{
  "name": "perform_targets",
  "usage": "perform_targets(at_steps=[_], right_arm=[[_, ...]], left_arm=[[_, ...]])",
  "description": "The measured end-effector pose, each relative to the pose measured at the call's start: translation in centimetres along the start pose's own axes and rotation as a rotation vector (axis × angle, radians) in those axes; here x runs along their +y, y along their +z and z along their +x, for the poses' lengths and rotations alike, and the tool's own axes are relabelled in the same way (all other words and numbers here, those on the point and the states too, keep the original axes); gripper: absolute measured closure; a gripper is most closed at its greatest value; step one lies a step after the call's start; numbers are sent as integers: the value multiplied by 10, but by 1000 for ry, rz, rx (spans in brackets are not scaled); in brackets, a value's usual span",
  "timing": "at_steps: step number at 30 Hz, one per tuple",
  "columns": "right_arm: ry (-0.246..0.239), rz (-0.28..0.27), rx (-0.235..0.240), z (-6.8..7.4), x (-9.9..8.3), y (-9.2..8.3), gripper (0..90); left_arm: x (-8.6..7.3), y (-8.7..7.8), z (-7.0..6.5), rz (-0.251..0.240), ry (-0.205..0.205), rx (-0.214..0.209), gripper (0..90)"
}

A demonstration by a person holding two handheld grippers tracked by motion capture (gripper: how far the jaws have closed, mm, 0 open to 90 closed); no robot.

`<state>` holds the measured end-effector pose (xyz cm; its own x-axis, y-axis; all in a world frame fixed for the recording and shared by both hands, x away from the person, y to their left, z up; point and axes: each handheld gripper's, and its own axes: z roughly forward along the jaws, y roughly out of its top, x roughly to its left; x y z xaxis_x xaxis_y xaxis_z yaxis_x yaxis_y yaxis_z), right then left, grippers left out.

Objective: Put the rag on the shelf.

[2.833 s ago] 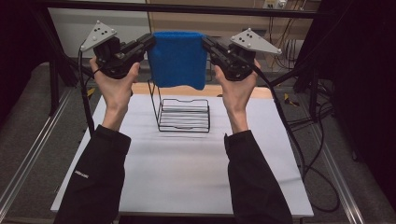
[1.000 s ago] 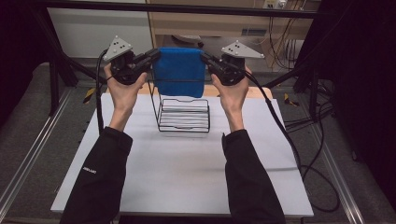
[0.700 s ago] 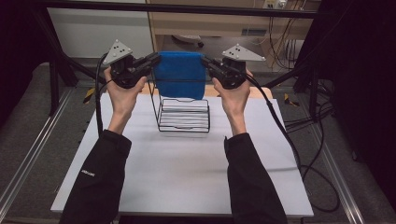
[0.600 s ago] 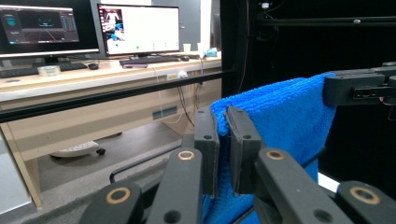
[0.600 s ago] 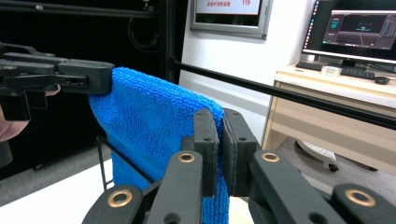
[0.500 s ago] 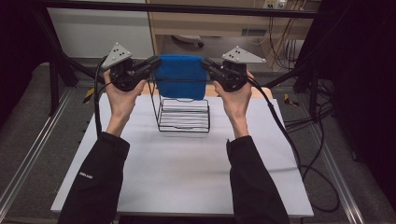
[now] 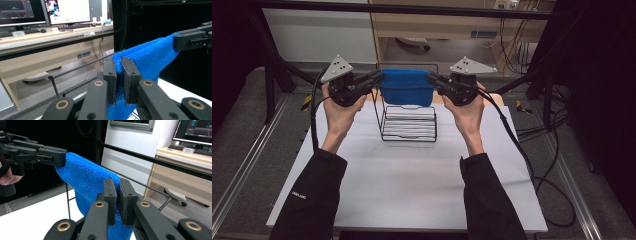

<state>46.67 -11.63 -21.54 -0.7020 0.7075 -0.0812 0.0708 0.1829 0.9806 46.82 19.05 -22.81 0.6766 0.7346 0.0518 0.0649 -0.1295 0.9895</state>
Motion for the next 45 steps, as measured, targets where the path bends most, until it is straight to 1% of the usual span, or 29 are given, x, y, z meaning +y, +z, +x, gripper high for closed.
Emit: perform_targets(at_steps=[8, 13, 17, 20, 23, 26, 27, 29, 32, 34, 37, 40, 45], right_arm=[[-9, 45, 27, 3, -7, -4, 852], [1, 79, 44, 3, -14, -4, 851], [-2, 101, 55, 4, -18, -3, 849], [-12, 117, 56, 5, -20, -3, 848], [-5, 117, 61, 4, -22, -2, 846], [-1, 114, 64, 4, -23, -2, 845], [-4, 114, 65, 4, -24, -2, 844], [-10, 119, 66, 5, -25, -1, 843], [-14, 122, 69, 5, -27, -1, 842], [-14, 123, 69, 4, -28, 0, 839], [-15, 125, 72, 4, -31, 0, 833], [-24, 131, 75, 4, -33, 1, 824], [-42, 136, 79, 5, -35, 2, 794]], left_arm=[[-8, -4, -4, 40, 14, -18, 807], [-13, -6, -8, 82, 32, -21, 792], [-16, -8, -10, 111, 29, -25, 775], [-16, -11, -10, 138, 21, -33, 738], [-11, -17, -10, 137, 3, -38, 674], [-3, -24, -9, 108, -10, -38, 651], [1, -26, -8, 96, -18, -40, 652], [5, -27, -8, 93, -33, -47, 677], [6, -24, -9, 129, -51, -55, 741], [2, -18, -11, 169, -55, -63, 775], [-4, -11, -12, 206, -75, -80, 838], [-10, -5, -12, 241, -78, -77, 885], [-17, 2, -13, 269, -72, -67, 897]])
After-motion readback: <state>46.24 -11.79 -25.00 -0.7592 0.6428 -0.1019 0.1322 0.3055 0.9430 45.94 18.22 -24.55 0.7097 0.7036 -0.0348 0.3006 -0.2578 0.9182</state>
